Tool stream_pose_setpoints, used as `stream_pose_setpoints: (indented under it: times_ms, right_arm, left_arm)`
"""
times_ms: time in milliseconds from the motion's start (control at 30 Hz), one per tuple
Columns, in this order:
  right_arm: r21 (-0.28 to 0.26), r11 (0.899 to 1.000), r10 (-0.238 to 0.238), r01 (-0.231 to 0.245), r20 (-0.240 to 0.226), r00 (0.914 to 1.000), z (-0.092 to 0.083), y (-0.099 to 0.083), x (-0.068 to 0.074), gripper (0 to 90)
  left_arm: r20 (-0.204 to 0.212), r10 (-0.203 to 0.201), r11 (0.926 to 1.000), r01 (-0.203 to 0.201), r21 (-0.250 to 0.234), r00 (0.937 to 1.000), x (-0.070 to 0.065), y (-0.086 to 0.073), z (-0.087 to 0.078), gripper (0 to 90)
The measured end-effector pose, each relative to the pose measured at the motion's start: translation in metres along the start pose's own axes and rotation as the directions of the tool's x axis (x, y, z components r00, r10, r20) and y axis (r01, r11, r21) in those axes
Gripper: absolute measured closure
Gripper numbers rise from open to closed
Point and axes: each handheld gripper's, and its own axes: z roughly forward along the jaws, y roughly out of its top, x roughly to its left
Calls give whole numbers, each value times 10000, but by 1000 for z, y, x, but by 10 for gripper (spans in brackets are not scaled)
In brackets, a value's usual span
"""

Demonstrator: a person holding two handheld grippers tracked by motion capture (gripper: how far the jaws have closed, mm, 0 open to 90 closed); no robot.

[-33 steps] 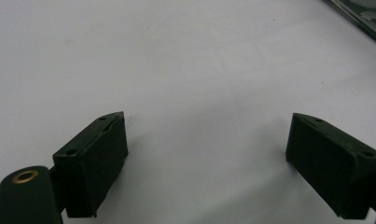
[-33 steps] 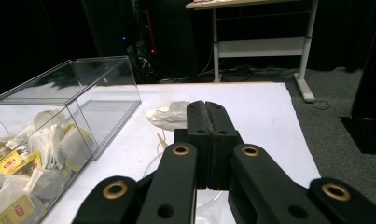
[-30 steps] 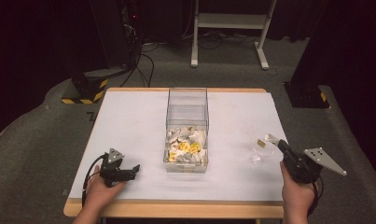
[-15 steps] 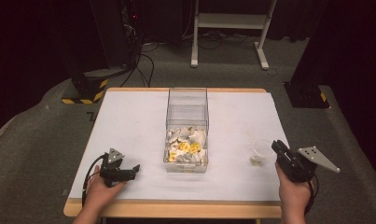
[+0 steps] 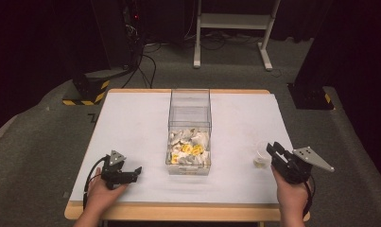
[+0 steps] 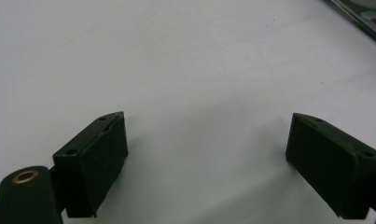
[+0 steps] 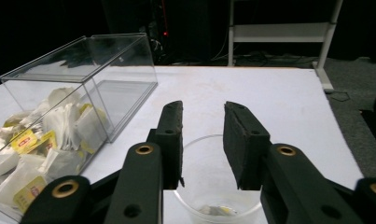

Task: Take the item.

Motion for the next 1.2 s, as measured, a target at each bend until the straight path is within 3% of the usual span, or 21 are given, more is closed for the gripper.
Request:
stream_pose_setpoints:
  times_ms: [333, 767, 1033, 1200]
  right_arm:
    - [229, 9993, -292, 305, -522, 9982, 18, -2, 26, 622]
    - [632, 9912, -1081, 1165, -1229, 9865, 42, -9, 73, 551]
    - [796, 9878, -1220, 1336, -1358, 9832, 50, -15, 85, 476]
    - [1469, 9793, -1195, 1393, -1360, 9835, 65, -28, 88, 401]
  left_arm:
    - [12, -17, 10000, 17, -5, 10000, 0, 0, 0, 129]
    - [15, -30, 10000, 30, -9, 10000, 0, 0, 0, 129]
    - [11, -18, 10000, 19, -10, 10000, 0, 0, 0, 129]
    - [14, -33, 10000, 33, -9, 10000, 0, 0, 0, 129]
